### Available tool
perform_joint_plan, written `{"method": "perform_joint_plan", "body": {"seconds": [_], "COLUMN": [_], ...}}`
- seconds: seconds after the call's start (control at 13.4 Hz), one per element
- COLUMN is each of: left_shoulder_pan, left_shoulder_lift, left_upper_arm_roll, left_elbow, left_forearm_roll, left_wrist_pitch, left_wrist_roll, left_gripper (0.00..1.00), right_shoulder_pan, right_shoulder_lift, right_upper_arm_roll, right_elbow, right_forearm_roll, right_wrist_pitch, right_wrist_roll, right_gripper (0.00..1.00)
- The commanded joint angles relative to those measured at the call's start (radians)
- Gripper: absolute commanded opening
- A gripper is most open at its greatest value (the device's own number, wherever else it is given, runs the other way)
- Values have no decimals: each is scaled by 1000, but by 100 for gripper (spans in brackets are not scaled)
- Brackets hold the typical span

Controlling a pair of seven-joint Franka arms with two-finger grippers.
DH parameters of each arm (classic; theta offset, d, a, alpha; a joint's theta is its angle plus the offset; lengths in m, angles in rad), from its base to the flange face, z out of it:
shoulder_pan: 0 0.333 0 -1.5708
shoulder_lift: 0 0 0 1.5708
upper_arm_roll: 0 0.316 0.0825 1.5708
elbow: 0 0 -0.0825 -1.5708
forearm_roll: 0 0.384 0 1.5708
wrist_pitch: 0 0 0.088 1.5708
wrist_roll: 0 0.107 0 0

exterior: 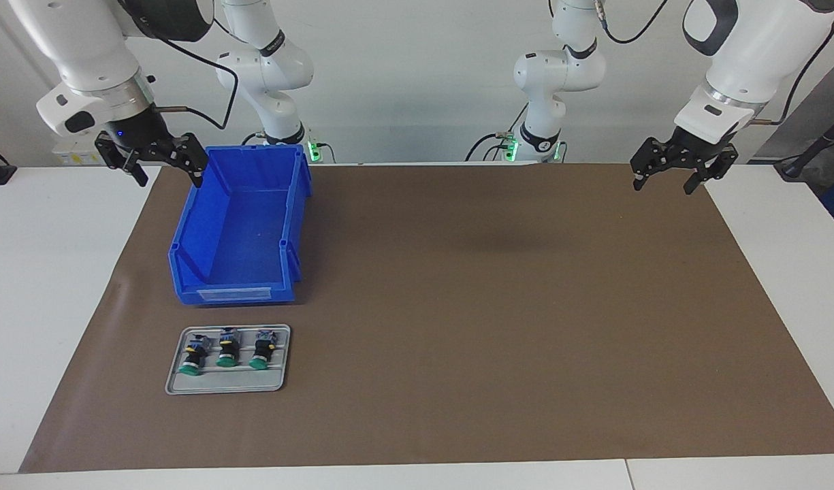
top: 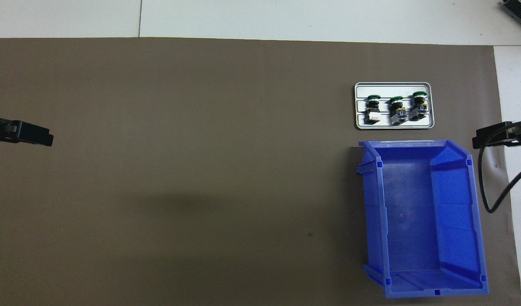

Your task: Place and press button with both arms

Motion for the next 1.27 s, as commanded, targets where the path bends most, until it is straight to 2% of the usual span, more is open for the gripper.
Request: {"method": "perform_joint_plan", "body": {"seconds": [0.0, 0.75, 0.97, 1.2], "left_shoulder_pan": [8, 8, 8, 8], "left_shoulder_lift": [-12, -12, -12, -12], "left_upper_arm_roll": [-7, -7, -7, -7], "left_elbow": [-10, -10, -10, -10], "left_forearm_roll": [19, 19, 19, 19], "left_wrist_pitch": [-9, -9, -9, -9], "left_wrist_roll": [-10, -10, -10, -10], "left_gripper": [100, 100, 100, 100], "right_shoulder_pan": [-16, -1, 0, -4], "right_shoulder_lift": [-2, -8, 38, 165], "right_upper_arm_roll": [13, 16, 16, 16], "right_elbow": [7, -19, -13, 27], "right_forearm_roll": [-5, -18, -18, -4], "right_wrist_pitch": [-20, 47, 124, 225], "right_wrist_roll": [-4, 1, -1, -4], "right_gripper": [100, 100, 100, 100]}}
